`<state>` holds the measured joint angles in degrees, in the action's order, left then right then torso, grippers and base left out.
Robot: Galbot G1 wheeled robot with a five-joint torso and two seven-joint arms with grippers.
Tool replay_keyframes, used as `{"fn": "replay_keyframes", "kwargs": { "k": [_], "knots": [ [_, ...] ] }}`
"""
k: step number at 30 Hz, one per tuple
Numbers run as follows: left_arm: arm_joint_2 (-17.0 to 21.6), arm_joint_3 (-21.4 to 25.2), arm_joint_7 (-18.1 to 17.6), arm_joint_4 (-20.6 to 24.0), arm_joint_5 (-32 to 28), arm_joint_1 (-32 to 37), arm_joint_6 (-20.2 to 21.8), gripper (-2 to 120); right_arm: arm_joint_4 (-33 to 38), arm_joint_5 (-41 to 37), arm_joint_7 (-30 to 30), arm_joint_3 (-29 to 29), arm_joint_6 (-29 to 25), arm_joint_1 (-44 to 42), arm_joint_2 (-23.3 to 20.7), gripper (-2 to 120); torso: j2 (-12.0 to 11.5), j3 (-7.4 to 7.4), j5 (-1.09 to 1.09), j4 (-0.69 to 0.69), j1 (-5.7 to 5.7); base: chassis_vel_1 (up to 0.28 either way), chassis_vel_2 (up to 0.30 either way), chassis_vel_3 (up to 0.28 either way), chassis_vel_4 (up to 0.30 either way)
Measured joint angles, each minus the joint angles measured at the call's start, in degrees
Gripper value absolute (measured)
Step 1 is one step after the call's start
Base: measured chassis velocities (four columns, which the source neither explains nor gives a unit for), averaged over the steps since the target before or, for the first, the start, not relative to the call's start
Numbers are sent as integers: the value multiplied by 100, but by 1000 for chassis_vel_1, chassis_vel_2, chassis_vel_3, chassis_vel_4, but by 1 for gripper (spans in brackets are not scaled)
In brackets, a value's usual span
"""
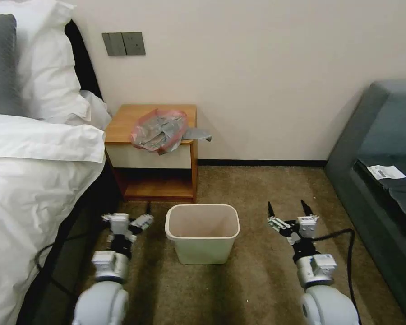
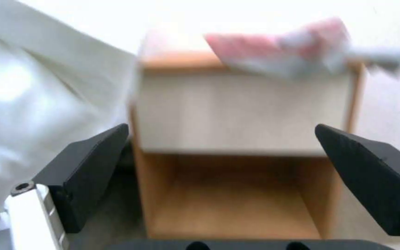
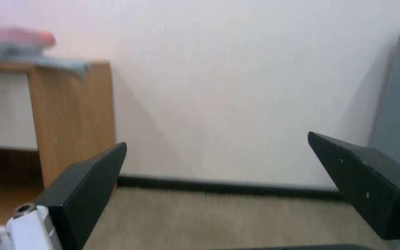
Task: Pick up the garbage bag from the table and place it over the trash can.
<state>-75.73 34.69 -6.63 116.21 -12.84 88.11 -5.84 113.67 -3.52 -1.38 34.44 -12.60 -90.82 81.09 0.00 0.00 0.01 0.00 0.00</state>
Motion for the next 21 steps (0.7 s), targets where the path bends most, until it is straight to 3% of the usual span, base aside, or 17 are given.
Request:
{"fn": "replay_keyframes", "kwargs": {
  "k": [2,10,14,21],
  "knots": [
    [123,25,-85,22,-167,-8,-78,100,47,-104,175,-97,-223,22,-81,100,0,0,-2,0,0,0,0,0,0],
    [142,33,-75,29,-232,-2,-111,100,319,-152,272,-332,-276,65,-59,100,0,0,-2,0,0,0,0,0,0],
    [54,-6,744,138,-648,261,-405,100,384,-410,300,-714,-384,342,-83,100,0,0,-1,1,0,0,0,0,0],
    [-71,-19,733,258,-473,529,-542,100,-19,-364,154,-1212,-386,1080,-391,100,0,0,-2,0,0,0,0,0,0]
  ]
}}
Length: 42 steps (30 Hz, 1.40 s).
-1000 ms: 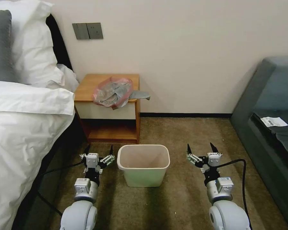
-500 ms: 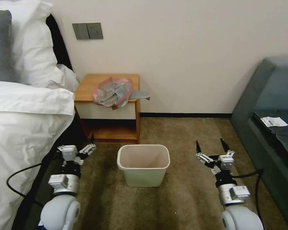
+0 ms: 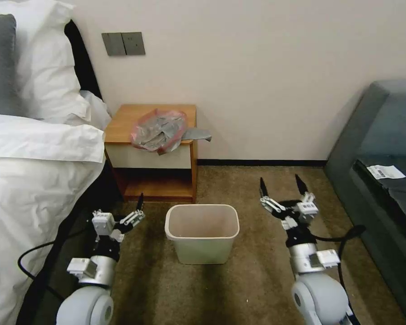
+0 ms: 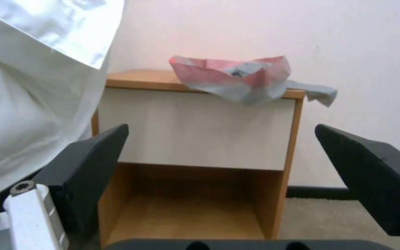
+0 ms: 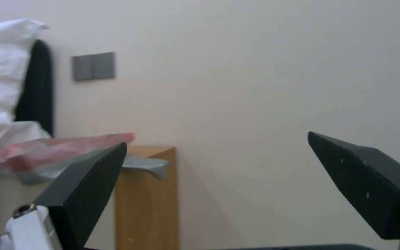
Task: Pick up the garbage bag from the table and place it over the trash can.
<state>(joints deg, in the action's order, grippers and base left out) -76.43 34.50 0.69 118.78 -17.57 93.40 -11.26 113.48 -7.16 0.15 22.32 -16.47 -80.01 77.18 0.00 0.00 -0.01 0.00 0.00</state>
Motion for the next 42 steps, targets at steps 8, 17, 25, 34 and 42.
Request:
{"fn": "replay_keyframes", "kwargs": {
  "k": [8,17,25,34,42],
  "knots": [
    [-51,51,-90,26,103,-52,30,100,-1144,269,456,-831,-62,1288,-211,100,-1,1,1,0,0,0,0,0,0],
    [-67,31,-155,-213,77,-395,162,100,-2740,2421,1304,-1751,497,2834,-302,100,-1,1,0,1,0,0,0,0,0],
    [-90,-23,-153,-417,75,-639,167,99,-4290,4147,1748,-2341,590,4268,65,100,-1,1,0,0,1,0,0,0,0],
    [-169,-27,-128,-526,113,-656,67,98,-5883,4208,1780,-2876,518,5249,386,100,-1,1,1,0,1,0,0,0,0],
    [-303,-45,-121,-551,237,-629,-9,98,-6761,4498,1873,-3082,425,6012,628,100,0,0,0,0,1,0,0,0,0]
  ]
}}
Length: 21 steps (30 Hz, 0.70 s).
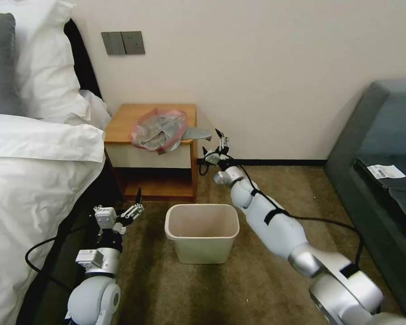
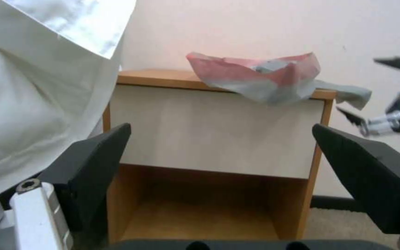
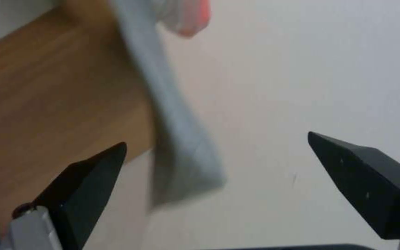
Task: Pick up the garbage bag from the table and place it over the trash can.
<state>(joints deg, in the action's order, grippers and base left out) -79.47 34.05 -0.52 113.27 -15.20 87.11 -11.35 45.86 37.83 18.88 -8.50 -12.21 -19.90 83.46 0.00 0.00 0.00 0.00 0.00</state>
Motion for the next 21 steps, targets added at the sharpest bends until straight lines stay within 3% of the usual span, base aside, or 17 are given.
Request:
{"fn": "replay_keyframes", "kwargs": {
  "k": [12,21],
  "knots": [
    [-125,-32,2,-18,126,9,-41,98,-231,108,-79,-152,-5,244,127,97,0,0,0,1,0,0,0,0,0],
    [-117,-37,-3,16,167,34,-42,98,-185,97,-170,-229,-51,261,84,65,0,0,0,0,0,0,0,0,0]
  ]
}}
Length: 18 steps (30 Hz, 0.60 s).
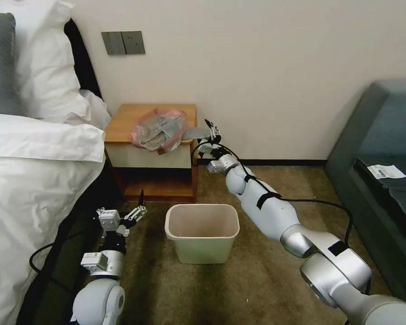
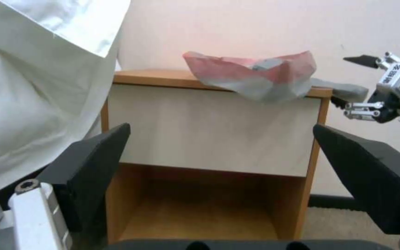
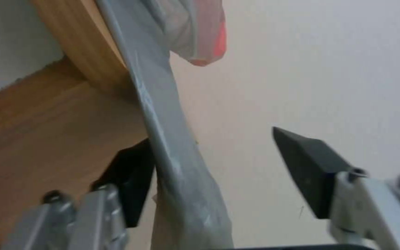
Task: Pick up the garbage bag from the table and place it over the trash can.
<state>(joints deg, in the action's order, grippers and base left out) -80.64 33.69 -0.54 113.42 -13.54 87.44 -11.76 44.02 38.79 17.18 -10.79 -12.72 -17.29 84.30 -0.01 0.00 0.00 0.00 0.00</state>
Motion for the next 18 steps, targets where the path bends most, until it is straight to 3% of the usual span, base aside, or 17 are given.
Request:
{"fn": "replay_keyframes", "kwargs": {
  "k": [4,18],
  "knots": [
    [23,5,-5,24,25,17,-5,98,77,-34,-4,-32,1,-29,-15,46,0,0,0,0,0,0,0,0,0],
    [18,66,-26,28,87,17,-58,98,232,34,-7,-50,92,-273,-84,1,0,0,1,0,0,0,0,0,0]
  ]
}}
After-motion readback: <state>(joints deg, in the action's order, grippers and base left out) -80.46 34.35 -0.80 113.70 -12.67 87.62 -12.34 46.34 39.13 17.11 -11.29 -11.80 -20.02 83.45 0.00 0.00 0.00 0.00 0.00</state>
